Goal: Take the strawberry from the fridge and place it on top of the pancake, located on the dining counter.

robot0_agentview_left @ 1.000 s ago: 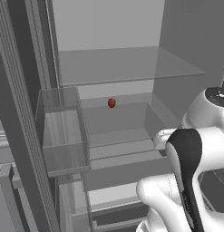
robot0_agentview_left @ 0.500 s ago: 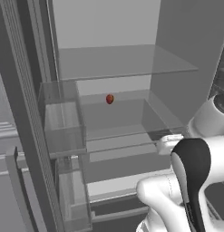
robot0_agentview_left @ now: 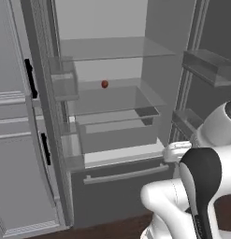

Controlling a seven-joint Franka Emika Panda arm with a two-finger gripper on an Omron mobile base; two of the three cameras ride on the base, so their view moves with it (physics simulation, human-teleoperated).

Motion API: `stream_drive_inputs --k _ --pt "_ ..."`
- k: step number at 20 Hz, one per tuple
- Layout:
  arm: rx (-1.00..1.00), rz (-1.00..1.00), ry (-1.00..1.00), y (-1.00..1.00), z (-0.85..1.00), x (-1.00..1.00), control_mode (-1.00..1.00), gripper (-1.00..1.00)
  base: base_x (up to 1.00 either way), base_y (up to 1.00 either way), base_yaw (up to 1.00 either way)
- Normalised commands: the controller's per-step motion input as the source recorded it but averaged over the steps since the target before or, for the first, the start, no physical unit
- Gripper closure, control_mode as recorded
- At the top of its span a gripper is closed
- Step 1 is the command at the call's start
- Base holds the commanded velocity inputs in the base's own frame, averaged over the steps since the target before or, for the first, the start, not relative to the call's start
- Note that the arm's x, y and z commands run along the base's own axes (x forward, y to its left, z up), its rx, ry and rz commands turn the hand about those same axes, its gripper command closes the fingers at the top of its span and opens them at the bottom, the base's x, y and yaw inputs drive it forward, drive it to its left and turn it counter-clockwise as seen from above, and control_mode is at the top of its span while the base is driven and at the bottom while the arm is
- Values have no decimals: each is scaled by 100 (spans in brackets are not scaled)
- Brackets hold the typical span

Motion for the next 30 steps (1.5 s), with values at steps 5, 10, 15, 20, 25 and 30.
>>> stream_drive_inputs --k 5,10,15,20,25,30 --pt "0 0 0 0 0 0 100 100 -86 5 16" --pt "0 0 0 0 0 0 100 100 -85 6 49" --pt "0 0 0 0 0 0 100 100 -100 3 50" --pt "0 0 0 0 0 0 100 100 -96 30 57" --pt "0 0 0 0 0 0 100 100 -65 61 71" --pt "0 0 0 0 0 0 100 100 -22 86 85"
